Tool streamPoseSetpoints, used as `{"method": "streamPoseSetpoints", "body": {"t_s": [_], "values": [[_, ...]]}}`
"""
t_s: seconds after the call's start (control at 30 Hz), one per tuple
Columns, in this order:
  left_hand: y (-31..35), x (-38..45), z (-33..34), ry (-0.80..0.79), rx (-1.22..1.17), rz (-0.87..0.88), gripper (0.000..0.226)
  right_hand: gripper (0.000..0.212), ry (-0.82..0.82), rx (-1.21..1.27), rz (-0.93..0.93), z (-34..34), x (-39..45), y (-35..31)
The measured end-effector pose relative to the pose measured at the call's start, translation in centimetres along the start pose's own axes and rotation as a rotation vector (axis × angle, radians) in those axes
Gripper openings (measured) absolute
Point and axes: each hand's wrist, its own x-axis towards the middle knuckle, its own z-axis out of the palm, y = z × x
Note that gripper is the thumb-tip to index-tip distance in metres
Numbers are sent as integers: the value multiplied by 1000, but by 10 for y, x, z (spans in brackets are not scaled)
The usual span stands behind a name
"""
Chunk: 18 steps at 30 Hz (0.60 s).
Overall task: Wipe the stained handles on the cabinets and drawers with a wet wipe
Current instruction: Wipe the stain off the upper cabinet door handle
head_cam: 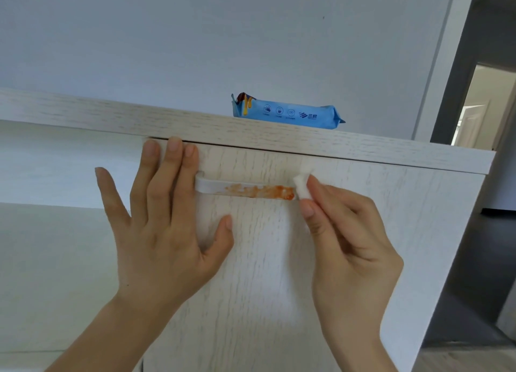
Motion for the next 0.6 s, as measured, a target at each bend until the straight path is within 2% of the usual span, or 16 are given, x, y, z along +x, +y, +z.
{"method": "streamPoseSetpoints", "body": {"t_s": [0.23, 0.3, 0.4, 0.6], "values": [[0, 1, -2, -9, -25, 5, 71, 27, 33, -43, -14, -13, -7, 2], [0, 1, -3, -15, -16, 11, 71, 27, 38, -74, -99, -20, -4, 2], [-1, 0, -2, -15, 2, 6, 71, 23, -80, -196, -296, -17, 7, 4], [-1, 0, -1, -15, 1, 4, 72, 22, -126, -286, -447, -17, 12, 15]]}}
